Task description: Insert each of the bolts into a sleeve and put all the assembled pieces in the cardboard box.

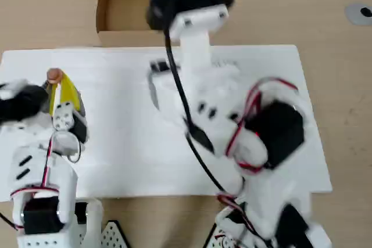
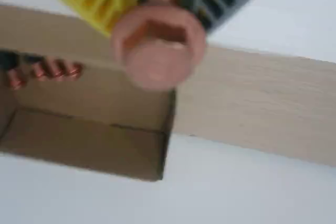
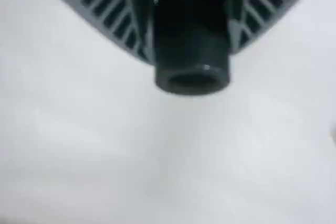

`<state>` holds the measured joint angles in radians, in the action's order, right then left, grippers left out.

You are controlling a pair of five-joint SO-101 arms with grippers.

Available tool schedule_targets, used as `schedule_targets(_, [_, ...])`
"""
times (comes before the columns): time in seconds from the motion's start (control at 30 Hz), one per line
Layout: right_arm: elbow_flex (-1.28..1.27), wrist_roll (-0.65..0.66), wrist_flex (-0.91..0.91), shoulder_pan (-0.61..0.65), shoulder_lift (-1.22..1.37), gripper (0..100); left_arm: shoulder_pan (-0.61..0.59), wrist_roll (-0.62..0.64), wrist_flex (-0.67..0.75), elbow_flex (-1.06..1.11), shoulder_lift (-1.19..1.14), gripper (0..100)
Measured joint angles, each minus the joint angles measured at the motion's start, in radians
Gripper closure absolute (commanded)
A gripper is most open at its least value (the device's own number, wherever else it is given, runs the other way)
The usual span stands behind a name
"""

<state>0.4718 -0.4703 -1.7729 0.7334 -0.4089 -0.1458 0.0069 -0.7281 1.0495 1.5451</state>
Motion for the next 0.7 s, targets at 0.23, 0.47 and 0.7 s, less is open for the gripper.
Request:
schedule_targets(0.23, [-0.532,0.11,0.041,0.0,-0.258,98.9,0.055,0.11,0.005,-0.193,-0.212,100])
schedule_targets(0.47, [-0.982,0.285,0.361,-0.101,-0.385,98.9,0.279,0.121,-0.097,-0.402,-0.353,100])
schedule_targets(0.7, [-1.272,0.376,0.801,-0.144,-0.578,98.9,0.344,0.121,-0.226,-0.535,-0.379,100])
